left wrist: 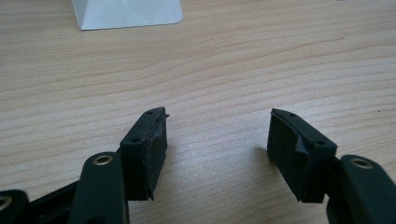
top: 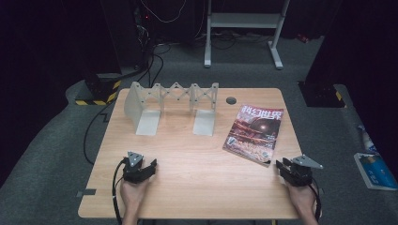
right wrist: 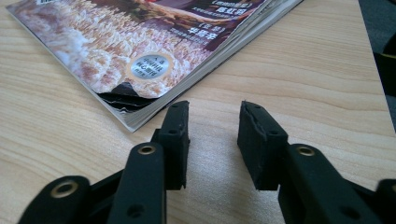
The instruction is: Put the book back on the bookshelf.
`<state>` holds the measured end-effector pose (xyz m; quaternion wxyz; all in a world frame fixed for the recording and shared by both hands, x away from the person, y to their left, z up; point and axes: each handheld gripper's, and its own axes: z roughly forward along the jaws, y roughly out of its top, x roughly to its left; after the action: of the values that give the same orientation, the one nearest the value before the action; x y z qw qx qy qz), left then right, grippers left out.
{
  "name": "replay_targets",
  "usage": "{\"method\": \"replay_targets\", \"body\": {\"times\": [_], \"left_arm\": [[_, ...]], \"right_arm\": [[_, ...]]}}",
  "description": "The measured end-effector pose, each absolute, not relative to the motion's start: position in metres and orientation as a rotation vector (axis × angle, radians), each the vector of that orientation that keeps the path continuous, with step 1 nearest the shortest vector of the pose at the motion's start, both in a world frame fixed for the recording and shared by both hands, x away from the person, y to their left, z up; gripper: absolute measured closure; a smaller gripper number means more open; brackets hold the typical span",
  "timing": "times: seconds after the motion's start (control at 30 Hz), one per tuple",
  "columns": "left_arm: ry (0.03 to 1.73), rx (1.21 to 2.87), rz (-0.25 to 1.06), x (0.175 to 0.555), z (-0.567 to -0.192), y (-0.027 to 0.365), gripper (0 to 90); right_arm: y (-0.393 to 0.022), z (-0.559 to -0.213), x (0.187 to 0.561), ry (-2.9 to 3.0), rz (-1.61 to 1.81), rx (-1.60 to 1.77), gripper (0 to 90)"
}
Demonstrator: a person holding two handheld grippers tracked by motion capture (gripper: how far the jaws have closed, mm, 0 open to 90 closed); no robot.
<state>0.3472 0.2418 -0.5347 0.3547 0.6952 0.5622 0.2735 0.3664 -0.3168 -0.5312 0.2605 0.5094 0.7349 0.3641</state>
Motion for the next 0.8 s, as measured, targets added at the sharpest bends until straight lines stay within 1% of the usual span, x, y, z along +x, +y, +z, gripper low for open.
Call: {"method": "replay_targets", "body": {"times": [0.4, 0.43, 0.63, 0.67, 0.8], "left_arm": [[1.455, 1.785, 0.694, 0.3475, -0.5348, 0.2424, 37.6], [1.455, 1.785, 0.694, 0.3475, -0.5348, 0.2425, 37.6], [1.454, 1.782, 0.692, 0.3478, -0.5349, 0.2427, 37.6], [1.453, 1.783, 0.693, 0.3480, -0.5349, 0.2430, 37.6], [1.454, 1.783, 0.692, 0.3479, -0.5348, 0.2427, 37.6]], "right_arm": [[-0.3170, -0.5311, 0.3663, 1.999, 0.986, 1.373, 59.6], [-0.3171, -0.5312, 0.3663, 1.994, 0.979, 1.374, 57.7], [-0.3173, -0.5309, 0.3661, 1.990, 0.975, 1.385, 56.1], [-0.3178, -0.5306, 0.3664, 1.987, 0.969, 1.396, 52.7], [-0.3183, -0.5298, 0.3662, 1.992, 0.960, 1.401, 50.3]]}}
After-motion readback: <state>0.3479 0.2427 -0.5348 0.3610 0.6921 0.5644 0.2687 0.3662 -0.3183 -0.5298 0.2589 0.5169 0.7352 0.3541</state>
